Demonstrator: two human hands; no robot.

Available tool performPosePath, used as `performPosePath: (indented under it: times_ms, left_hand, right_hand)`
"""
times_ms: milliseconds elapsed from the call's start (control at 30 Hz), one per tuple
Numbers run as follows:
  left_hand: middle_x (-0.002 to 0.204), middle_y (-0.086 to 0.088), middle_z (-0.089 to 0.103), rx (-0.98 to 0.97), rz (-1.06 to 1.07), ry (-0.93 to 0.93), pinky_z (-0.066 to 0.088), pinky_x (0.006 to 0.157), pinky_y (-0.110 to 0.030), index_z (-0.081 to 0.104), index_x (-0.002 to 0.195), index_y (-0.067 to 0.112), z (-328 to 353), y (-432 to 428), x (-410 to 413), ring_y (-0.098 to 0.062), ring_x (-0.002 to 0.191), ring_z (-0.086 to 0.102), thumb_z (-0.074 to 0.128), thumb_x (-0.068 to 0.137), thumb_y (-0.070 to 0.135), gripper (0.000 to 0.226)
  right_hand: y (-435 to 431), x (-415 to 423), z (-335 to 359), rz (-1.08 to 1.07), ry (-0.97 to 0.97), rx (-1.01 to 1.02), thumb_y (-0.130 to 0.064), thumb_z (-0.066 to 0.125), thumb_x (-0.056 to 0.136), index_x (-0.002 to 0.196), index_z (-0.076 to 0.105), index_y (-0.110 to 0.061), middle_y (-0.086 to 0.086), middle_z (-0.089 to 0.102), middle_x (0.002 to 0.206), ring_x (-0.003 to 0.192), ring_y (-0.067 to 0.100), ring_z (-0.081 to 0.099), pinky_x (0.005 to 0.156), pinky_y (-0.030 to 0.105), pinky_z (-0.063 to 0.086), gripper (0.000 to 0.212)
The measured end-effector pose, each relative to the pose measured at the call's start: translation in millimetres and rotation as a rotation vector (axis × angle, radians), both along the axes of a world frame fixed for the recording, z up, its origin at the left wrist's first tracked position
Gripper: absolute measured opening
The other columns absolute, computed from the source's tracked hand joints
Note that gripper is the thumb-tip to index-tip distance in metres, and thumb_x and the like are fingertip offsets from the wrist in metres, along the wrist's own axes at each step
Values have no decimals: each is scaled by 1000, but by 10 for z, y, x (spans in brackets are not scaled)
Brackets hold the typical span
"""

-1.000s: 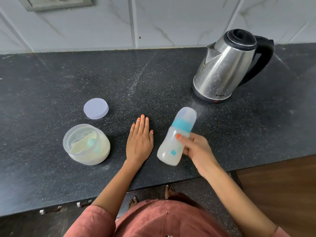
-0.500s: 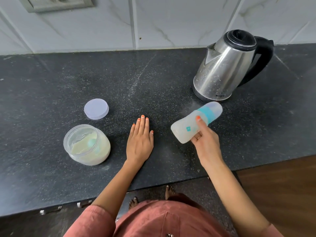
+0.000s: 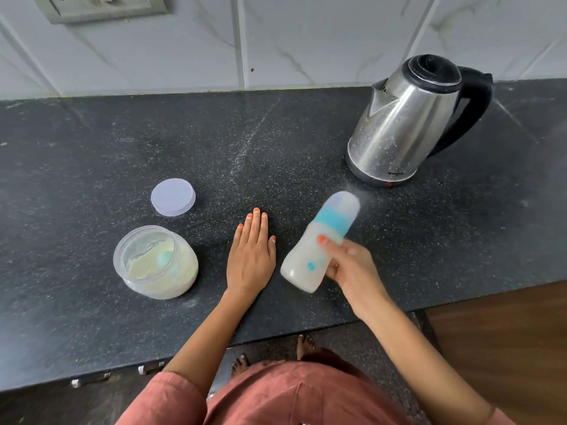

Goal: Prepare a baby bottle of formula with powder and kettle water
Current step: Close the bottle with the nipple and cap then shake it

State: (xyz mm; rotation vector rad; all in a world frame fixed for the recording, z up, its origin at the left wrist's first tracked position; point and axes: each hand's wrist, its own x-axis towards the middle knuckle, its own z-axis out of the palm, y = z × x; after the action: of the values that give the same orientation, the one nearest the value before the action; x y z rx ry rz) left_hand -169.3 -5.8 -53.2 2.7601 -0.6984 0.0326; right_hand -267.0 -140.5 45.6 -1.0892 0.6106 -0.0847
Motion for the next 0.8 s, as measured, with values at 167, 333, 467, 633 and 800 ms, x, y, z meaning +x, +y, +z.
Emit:
performPosePath:
  times_ms: [167, 333, 467, 633, 800]
  left_hand:
    - [156, -10, 11, -7, -10, 4, -2, 115, -30, 13, 147, 7, 30, -22, 21, -22, 145, 8, 25, 101, 27, 52]
    - [156, -9, 10, -21, -4, 10, -3, 115, -29, 13, 147, 8, 28, -5, -14, -20, 145, 7, 24, 101, 28, 52]
    - [156, -10, 10, -21, -7, 7, -3, 115, -29, 13, 147, 7, 40, -20, 1, -21, 145, 8, 25, 101, 27, 52]
    - [157, -8, 8, -27, -7, 13, -7, 113, -27, 11, 147, 8, 28, -19, -17, -20, 145, 6, 24, 101, 29, 52]
    - [157, -8, 8, -32, -9, 17, -5, 114, -28, 12, 147, 9, 29, -21, -26, -20, 145, 7, 25, 101, 29, 52]
  right_hand:
    - [-57, 24, 31, 46, -24, -16, -20, 69, 64, 84, 70, -15, 0, 75, 84, 80, 10, 70, 68, 23, 57, 21]
    - [-128, 130, -4, -211, -48, 60, -18, 65, 75, 92, 66, -17, -5, 74, 85, 83, 9, 69, 71, 25, 57, 17]
    - [17, -4, -117, 81, 78, -150, -11, 71, 71, 87, 70, -15, -1, 75, 84, 85, 15, 69, 77, 29, 56, 17]
    - [-110, 217, -68, -2, -22, -173, -12, 71, 70, 86, 68, -18, -7, 75, 84, 85, 9, 68, 79, 29, 55, 17]
    - [-226, 585, 38, 20, -121, -341, -2, 72, 71, 94, 65, -16, -4, 71, 93, 85, 3, 68, 72, 16, 53, 28]
